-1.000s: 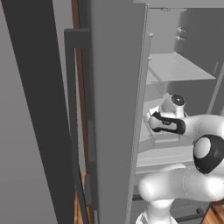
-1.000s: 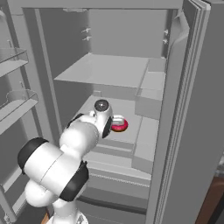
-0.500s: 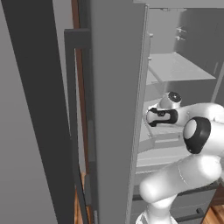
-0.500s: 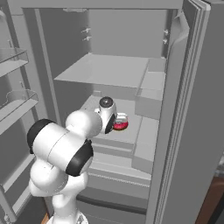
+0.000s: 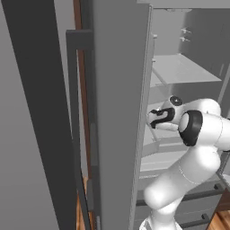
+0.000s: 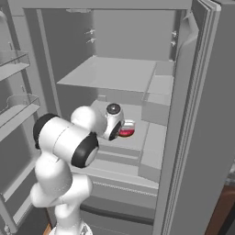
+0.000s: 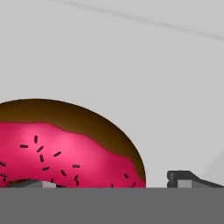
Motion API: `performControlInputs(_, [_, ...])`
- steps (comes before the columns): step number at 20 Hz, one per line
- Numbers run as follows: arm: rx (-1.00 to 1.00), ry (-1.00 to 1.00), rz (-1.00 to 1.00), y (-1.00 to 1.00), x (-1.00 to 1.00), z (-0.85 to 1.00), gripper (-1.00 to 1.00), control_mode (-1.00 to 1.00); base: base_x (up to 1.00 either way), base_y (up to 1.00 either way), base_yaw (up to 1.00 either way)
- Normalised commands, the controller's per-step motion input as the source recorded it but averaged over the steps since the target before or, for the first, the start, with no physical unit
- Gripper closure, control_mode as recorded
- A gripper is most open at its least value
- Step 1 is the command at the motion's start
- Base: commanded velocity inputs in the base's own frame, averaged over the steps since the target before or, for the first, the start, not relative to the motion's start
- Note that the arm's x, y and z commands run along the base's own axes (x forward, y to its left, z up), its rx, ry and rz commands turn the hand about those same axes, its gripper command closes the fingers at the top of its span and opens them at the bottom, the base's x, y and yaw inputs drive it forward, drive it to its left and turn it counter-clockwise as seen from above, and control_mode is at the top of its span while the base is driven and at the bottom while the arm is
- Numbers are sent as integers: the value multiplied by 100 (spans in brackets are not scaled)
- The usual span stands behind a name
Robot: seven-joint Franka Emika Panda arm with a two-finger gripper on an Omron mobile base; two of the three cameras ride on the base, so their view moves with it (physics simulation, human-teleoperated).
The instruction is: Take the cupcake and donut from the fridge and place them on the empty tray on the dining counter.
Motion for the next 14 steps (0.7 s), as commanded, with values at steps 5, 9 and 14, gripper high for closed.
performControlInputs(5, [-3,0,4,1,10,-99,-100,-100,0,0,0])
performControlInputs(9, [-2,1,1,0,-5,-80,100,-100,0,0,0])
performControlInputs(14, [0,-1,4,-19,-86,-19,100,-100,0,0,0])
